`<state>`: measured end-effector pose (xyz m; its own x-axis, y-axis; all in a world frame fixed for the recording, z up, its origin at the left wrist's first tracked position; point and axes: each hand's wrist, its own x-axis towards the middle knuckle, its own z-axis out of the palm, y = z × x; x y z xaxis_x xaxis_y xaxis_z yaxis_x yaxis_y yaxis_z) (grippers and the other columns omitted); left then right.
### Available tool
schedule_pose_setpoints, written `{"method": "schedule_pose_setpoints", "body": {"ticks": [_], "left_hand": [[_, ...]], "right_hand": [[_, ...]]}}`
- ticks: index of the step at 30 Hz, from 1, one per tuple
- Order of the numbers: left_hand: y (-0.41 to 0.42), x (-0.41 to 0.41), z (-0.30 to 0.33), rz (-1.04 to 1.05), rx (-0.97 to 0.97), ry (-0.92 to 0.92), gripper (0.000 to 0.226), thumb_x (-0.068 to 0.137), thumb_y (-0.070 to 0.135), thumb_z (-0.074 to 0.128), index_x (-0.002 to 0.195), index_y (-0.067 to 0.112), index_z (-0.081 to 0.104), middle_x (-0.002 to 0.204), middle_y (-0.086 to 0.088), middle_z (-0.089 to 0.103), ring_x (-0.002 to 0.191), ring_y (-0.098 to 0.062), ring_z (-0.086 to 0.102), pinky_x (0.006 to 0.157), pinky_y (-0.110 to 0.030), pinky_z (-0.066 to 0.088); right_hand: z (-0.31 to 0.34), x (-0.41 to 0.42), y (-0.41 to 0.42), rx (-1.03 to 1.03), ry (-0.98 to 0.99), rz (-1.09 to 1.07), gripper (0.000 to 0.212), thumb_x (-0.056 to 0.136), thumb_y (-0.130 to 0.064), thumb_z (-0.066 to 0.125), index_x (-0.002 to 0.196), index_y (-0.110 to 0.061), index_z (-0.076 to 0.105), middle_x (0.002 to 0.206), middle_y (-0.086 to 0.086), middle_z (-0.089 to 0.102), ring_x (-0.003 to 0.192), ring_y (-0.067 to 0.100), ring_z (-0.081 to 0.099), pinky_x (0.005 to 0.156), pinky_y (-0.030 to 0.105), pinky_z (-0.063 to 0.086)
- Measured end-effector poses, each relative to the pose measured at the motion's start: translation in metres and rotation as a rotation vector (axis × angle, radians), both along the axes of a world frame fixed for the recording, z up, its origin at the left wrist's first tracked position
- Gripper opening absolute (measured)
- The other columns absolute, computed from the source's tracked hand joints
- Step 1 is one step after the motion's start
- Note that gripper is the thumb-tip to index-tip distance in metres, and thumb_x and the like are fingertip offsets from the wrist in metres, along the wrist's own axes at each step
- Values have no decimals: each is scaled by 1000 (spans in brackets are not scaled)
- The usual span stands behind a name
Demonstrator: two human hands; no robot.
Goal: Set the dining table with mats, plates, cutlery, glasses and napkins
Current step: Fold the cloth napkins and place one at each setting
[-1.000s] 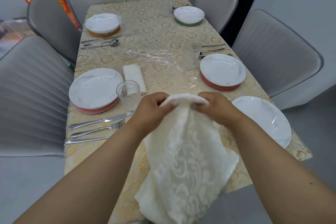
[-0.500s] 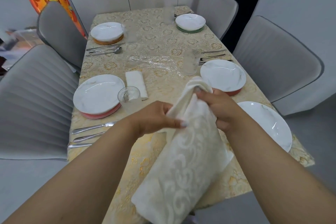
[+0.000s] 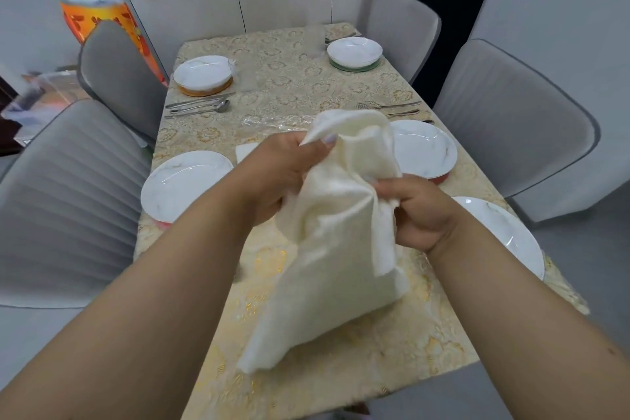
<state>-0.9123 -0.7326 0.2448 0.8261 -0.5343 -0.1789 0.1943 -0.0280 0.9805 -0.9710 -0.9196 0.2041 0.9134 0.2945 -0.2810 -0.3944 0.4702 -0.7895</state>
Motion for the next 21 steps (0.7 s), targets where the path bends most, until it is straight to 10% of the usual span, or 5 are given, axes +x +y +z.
{"method": "schedule_pose_setpoints", "body": {"ticks": [7, 13, 21], "left_hand": [[16, -2, -40, -9, 319, 41, 24, 77, 17, 79, 95, 4, 70, 88, -11, 72, 80, -28, 67, 72, -35, 54], [9, -1, -40, 149, 316, 154, 16, 88, 14, 69, 76, 8, 61, 60, -3, 60, 54, -17, 56, 54, -22, 42], [4, 5, -37, 202, 318, 238, 15, 86, 20, 71, 81, 10, 61, 69, -8, 69, 64, -22, 66, 65, -30, 51]], "right_hand": [[-18, 23, -2, -60, 147, -231, 39, 100, -28, 44, 125, -2, 58, 117, 20, 66, 105, 33, 66, 93, 45, 52], [-86, 11, 1, -940, 287, 160, 68, 83, -80, 23, 116, -33, 60, 123, -7, 56, 114, 16, 52, 102, 32, 37], [-109, 5, 10, -811, 252, 399, 96, 64, -96, 29, 121, -28, 64, 114, 1, 70, 110, 24, 63, 103, 41, 43]]}}
